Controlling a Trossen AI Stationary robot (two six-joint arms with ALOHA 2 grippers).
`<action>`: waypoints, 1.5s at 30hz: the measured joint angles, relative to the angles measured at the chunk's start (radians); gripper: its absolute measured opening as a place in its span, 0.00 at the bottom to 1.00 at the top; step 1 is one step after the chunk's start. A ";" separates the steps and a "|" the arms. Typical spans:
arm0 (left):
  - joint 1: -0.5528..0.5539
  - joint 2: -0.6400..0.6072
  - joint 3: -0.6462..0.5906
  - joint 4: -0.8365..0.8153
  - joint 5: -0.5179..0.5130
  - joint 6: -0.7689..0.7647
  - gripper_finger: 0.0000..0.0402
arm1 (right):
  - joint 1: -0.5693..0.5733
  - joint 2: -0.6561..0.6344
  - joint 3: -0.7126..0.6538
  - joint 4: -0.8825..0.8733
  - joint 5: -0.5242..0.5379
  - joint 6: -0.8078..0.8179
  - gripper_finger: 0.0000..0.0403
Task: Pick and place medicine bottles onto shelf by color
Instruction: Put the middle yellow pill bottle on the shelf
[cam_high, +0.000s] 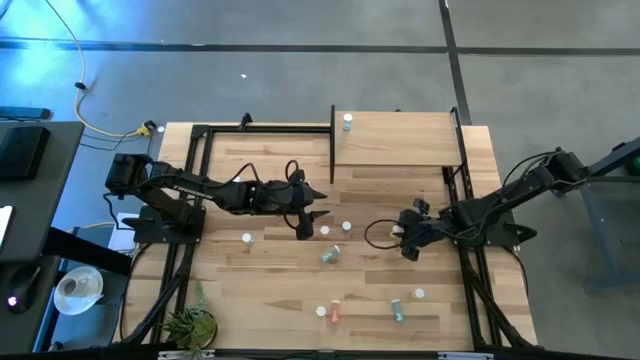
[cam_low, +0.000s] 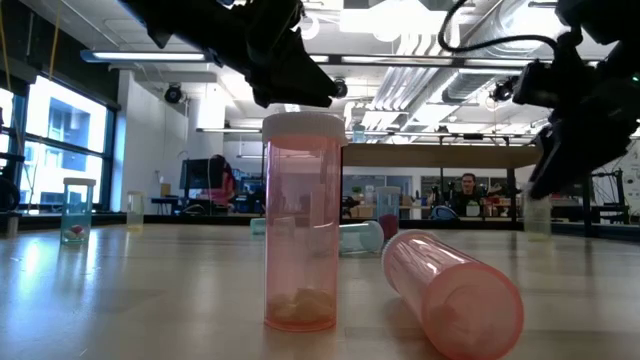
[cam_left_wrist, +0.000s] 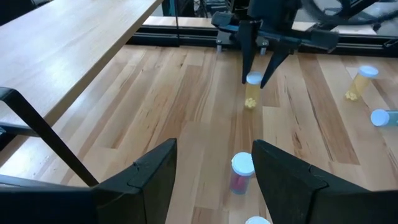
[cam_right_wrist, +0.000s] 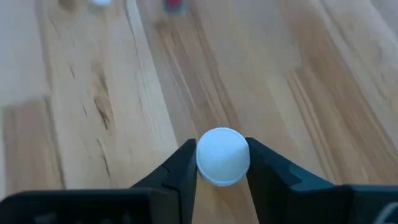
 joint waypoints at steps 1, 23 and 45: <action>0.000 0.000 0.000 -0.005 0.000 0.000 0.50 | 0.000 0.000 0.000 0.014 0.007 0.000 0.26; 0.001 0.000 0.000 -0.008 0.000 -0.015 0.50 | -0.282 -0.002 0.291 0.084 0.079 -0.381 0.27; -0.002 0.000 0.000 -0.030 0.001 0.012 0.50 | -0.876 -0.002 0.646 -0.286 0.154 -0.484 0.27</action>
